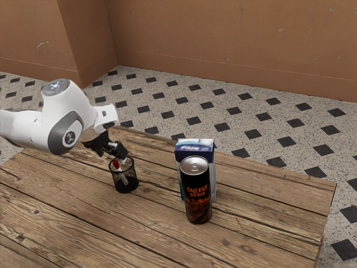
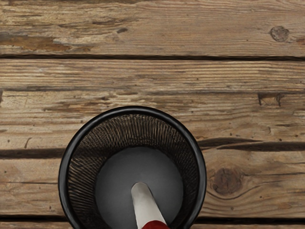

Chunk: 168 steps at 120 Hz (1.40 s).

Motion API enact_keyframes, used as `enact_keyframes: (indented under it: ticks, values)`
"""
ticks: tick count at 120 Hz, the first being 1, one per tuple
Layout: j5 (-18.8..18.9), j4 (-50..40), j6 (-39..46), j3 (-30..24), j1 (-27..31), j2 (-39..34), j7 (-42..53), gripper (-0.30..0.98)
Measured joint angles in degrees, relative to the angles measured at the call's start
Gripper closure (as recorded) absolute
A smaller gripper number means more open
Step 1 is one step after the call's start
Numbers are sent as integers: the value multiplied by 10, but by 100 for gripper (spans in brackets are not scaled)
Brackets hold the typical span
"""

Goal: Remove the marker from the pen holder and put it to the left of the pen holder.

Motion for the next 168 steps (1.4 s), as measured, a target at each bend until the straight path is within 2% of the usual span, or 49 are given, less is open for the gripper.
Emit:
enact_keyframes:
  ticks: [44, 106, 130, 144, 168]
  values:
    - [2, 2, 0, 1, 1, 34, 20, 4]
    - [2, 11, 0, -2, 4, 41, 32, 62]
    - [5, 20, -4, -14, 15, 35, 32, 73]
    - [25, 43, -34, -10, 10, 19, 28, 76]
    - [78, 58, -140, 0, -1, -84, 15, 78]
